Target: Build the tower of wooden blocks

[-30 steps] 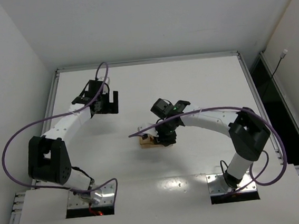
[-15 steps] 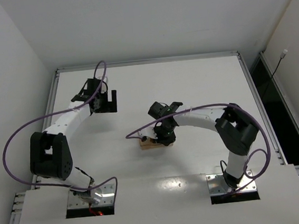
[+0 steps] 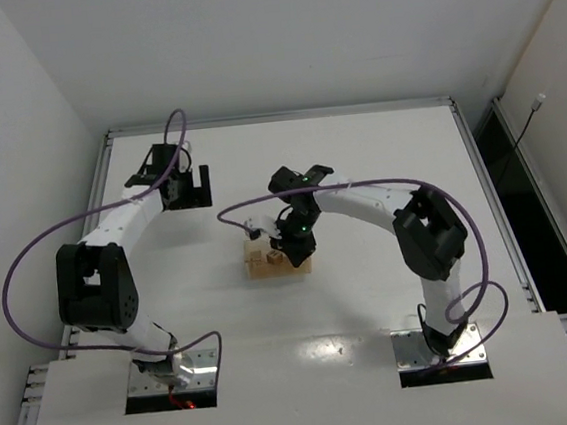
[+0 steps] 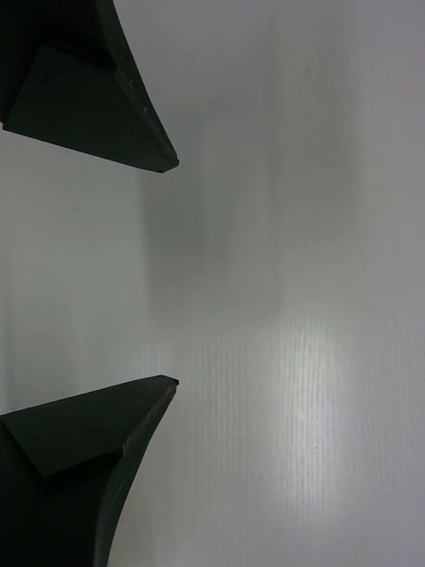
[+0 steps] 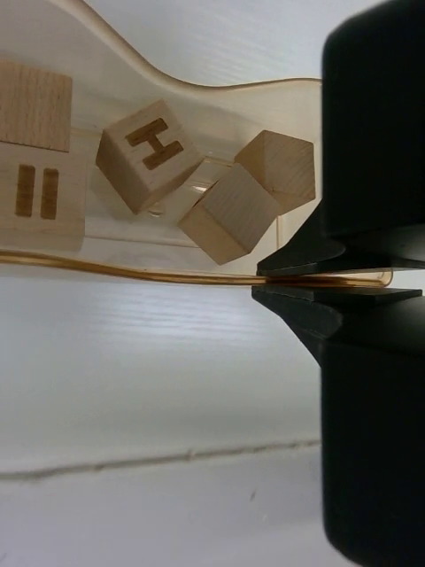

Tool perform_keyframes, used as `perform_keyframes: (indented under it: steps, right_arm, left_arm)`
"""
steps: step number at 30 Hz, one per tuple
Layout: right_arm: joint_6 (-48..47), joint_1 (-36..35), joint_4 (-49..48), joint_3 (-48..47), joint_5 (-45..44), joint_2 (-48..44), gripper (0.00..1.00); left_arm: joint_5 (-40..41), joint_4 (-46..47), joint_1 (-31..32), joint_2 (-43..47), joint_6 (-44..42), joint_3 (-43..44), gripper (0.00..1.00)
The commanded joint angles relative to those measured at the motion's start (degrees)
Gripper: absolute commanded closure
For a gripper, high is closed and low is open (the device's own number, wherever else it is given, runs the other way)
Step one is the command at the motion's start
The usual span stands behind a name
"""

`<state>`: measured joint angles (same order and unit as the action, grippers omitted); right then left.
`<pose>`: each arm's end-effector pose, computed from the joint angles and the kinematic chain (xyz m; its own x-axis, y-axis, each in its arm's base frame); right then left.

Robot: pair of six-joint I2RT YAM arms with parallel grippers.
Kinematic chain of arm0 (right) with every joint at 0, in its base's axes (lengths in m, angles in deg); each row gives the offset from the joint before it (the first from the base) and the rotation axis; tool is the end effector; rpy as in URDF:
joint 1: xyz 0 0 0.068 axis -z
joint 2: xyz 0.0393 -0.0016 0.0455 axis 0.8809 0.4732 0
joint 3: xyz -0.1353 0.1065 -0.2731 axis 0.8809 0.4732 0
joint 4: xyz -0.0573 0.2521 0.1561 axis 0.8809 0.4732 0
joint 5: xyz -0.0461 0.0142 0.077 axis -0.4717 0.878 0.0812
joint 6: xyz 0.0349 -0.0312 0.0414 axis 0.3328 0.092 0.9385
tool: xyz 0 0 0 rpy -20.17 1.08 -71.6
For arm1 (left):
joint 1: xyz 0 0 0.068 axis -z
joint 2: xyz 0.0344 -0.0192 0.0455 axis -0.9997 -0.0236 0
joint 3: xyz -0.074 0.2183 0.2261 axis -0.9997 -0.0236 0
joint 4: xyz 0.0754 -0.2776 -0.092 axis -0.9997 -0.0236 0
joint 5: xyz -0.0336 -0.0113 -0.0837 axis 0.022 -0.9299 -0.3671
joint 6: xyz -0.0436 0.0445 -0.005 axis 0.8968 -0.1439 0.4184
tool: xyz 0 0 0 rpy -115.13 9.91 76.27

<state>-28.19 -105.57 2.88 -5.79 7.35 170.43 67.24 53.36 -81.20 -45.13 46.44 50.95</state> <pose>0.2937 0.3117 0.2092 -0.1453 -0.9103 -0.3875 -0.9630 0.0402 0.2665 0.3836 -0.0468 0.2695 -0.7865 -0.1009 -0.6092 -0.0734 0.9948 -0.0701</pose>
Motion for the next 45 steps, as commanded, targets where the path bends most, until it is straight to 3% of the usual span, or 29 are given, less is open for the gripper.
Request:
perform_keyframes:
  steps: [1, 4, 10, 19, 23, 24, 35, 42, 45]
  right_arm:
    - [1.7, 1.5, 8.1, -7.0, 16.0, 3.6, 1.00]
    - [1.2, 2.8, 14.8, -12.2, 25.4, 9.7, 1.00]
    - [-1.8, 8.8, 25.9, -21.7, 40.9, 19.2, 1.00]
    - [-0.4, 17.0, 26.2, -25.6, 54.8, 26.6, 1.00]
    - [10.4, 20.7, 15.9, -20.3, 63.3, 27.6, 1.00]
    - [18.7, 20.7, 12.5, -18.1, 64.5, 27.6, 1.00]
    - [41.4, 20.8, 3.4, -22.1, 64.5, 31.0, 1.00]
    - [68.6, 19.6, -10.8, -17.9, 64.5, 26.7, 1.00]
    - [74.7, 19.1, -12.0, -15.2, 64.5, 23.6, 1.00]
  left_arm:
    - [-1.3, -0.8, -3.4, -1.3, 0.7, 4.1, 0.00]
    - [-0.8, -2.7, -6.3, -4.0, 1.2, 7.3, 0.00]
    - [-8.0, -4.5, -13.8, -5.3, 1.8, 9.8, 0.00]
    - [-11.8, -5.1, -16.3, -6.5, 1.8, 9.8, 0.00]
    - [-12.3, -5.1, -16.3, -6.5, 1.2, 9.8, 0.00]
    - [-12.3, -5.1, -16.3, -6.5, 0.7, 9.8, 0.00]
    - [-11.3, -4.5, -16.3, -4.9, 0.7, 7.0, 0.00]
    - [-11.3, -4.0, -16.3, -3.8, 0.7, 5.1, 0.00]
    - [-11.3, -3.5, -16.3, -3.8, 0.7, 5.1, 0.00]
